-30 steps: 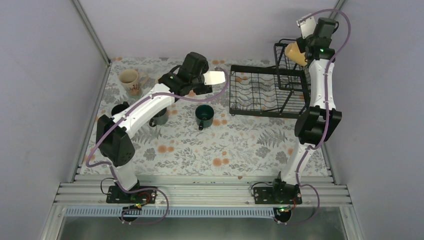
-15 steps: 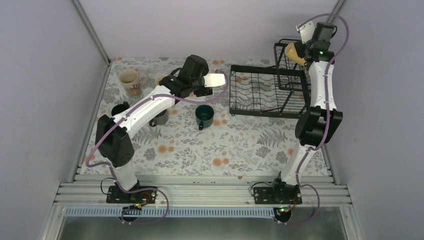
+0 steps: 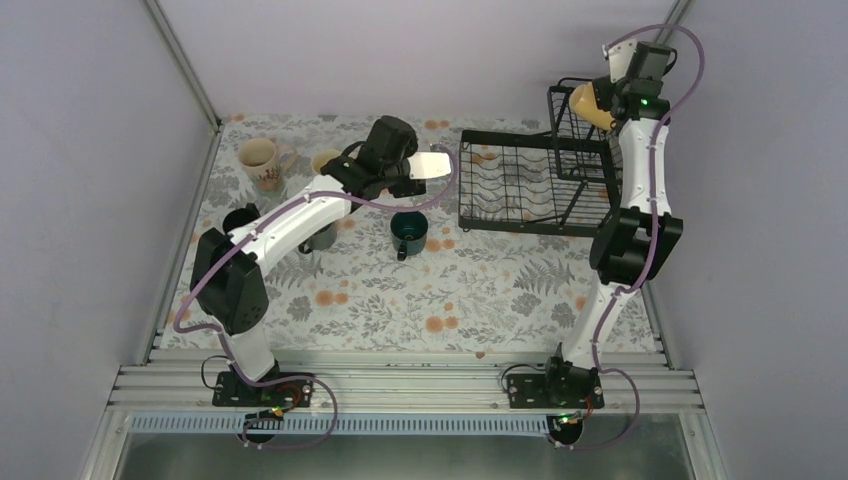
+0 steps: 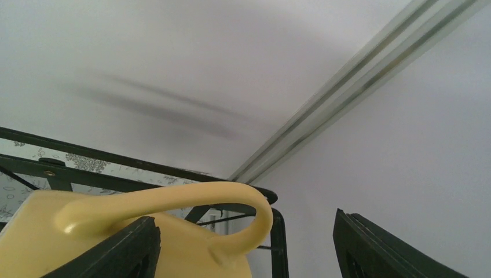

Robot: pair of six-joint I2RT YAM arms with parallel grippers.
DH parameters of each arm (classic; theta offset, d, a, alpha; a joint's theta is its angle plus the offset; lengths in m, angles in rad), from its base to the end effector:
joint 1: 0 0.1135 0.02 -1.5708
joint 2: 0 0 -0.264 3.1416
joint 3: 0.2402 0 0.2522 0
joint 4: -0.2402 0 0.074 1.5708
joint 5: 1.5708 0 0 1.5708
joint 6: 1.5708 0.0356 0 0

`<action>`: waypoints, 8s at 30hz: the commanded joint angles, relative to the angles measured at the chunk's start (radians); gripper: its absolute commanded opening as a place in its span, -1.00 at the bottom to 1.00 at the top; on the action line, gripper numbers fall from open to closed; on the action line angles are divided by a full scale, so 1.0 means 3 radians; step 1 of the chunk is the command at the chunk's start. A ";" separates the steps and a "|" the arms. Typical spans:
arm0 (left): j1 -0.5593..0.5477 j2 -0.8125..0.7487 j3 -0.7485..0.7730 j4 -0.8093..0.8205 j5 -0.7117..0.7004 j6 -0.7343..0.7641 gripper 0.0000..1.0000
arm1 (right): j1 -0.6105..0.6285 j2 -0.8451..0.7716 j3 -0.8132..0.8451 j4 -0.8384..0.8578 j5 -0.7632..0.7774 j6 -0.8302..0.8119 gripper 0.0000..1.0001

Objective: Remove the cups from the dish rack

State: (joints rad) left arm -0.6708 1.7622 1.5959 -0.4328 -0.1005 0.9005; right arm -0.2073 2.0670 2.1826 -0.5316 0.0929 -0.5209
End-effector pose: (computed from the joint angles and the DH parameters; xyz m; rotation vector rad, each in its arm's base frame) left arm 0.3250 -0.2534 0.3296 1.4980 1.5789 0.2403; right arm 0.4712 -0.1025 0.3893 -0.2560 2.0127 -0.5586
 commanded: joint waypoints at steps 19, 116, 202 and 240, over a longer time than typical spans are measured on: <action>-0.0014 -0.0086 -0.0309 0.0523 0.0153 0.0032 0.71 | -0.0052 -0.0620 -0.0997 0.0595 0.0074 -0.1290 0.83; -0.0019 -0.0113 -0.0420 0.0605 0.0247 -0.0276 0.72 | 0.0111 0.0134 0.0455 -0.0870 0.0029 0.0871 1.00; -0.0070 -0.0290 -0.0611 0.0696 0.0307 -0.0283 0.78 | -0.0120 -0.0042 0.0434 -0.2378 -0.1828 0.0322 -0.15; 0.0110 -0.1040 -0.1251 0.2235 0.1117 -0.0576 1.00 | 0.0027 -0.0863 0.0124 -0.2513 -0.3998 -0.0168 -0.94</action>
State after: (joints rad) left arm -0.6582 1.4857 1.2438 0.1184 0.0975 0.7547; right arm -0.2348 1.8763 2.2715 -1.2903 -0.8677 -0.5236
